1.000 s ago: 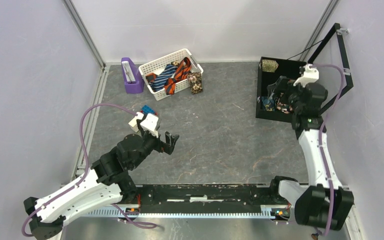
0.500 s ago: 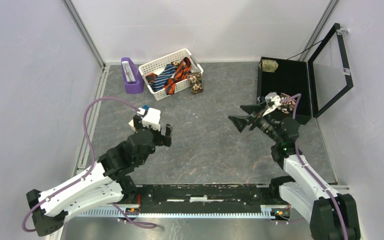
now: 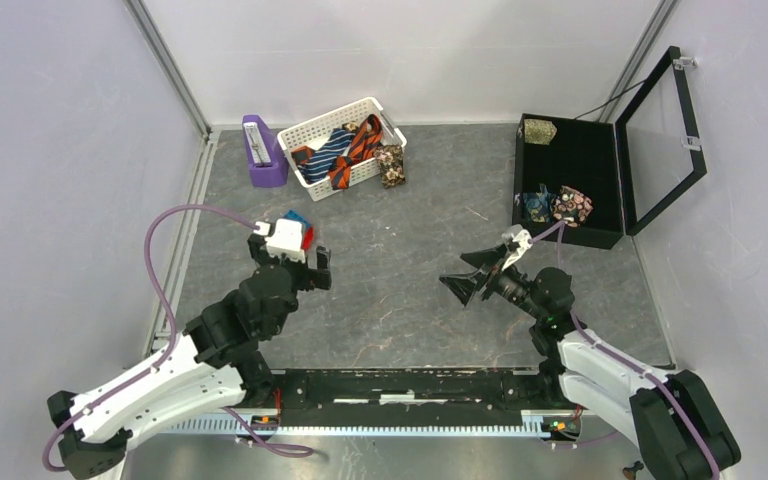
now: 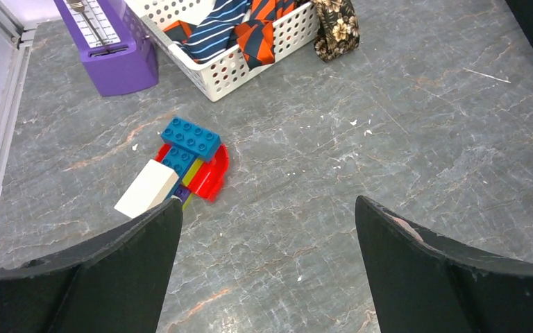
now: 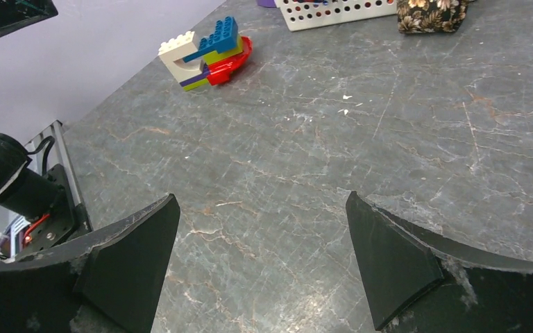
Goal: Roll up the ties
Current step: Reset both arms
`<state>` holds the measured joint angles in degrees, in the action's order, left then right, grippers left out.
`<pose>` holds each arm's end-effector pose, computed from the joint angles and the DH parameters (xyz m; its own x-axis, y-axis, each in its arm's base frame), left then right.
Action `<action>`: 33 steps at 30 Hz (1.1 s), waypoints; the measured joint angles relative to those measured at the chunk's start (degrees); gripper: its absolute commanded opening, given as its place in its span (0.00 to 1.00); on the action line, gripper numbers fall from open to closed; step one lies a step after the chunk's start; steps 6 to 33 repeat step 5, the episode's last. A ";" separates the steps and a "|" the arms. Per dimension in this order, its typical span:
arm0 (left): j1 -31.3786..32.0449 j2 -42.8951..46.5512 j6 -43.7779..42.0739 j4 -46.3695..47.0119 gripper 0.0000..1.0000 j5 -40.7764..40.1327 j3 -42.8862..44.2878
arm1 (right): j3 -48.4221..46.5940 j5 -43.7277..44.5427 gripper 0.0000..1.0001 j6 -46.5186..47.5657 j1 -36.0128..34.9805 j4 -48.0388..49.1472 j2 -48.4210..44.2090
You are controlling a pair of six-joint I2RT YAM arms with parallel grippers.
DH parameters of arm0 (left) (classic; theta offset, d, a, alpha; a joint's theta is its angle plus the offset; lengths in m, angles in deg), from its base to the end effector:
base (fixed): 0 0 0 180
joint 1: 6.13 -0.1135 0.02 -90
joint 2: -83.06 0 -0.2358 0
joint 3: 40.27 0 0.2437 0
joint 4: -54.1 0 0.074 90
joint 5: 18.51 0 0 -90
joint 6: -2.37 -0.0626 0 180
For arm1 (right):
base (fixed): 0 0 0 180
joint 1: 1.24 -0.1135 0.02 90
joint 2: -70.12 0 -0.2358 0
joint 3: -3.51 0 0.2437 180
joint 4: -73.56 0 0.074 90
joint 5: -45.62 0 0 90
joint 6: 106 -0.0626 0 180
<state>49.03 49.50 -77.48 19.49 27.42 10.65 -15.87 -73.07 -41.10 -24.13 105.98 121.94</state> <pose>0.1327 -0.1144 0.2813 -0.2038 0.0712 -0.9764 0.1771 0.9836 0.0347 0.1807 0.1089 0.1681 -0.3326 0.2635 -0.9055 -0.7094 0.5628 0.4244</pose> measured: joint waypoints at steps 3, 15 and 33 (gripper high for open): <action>0.00 -0.04 0.00 0.00 1.00 -0.26 -0.24 | 0.00 1.33 0.98 0.74 -0.13 -0.04 -0.02; 0.00 -0.04 -0.02 -0.02 1.00 -0.42 -0.31 | 0.00 2.23 0.98 1.40 -0.33 -0.20 -0.02; 0.00 -0.04 -0.02 -0.02 1.00 -0.42 -0.31 | 0.00 2.23 0.98 1.40 -0.33 -0.20 -0.02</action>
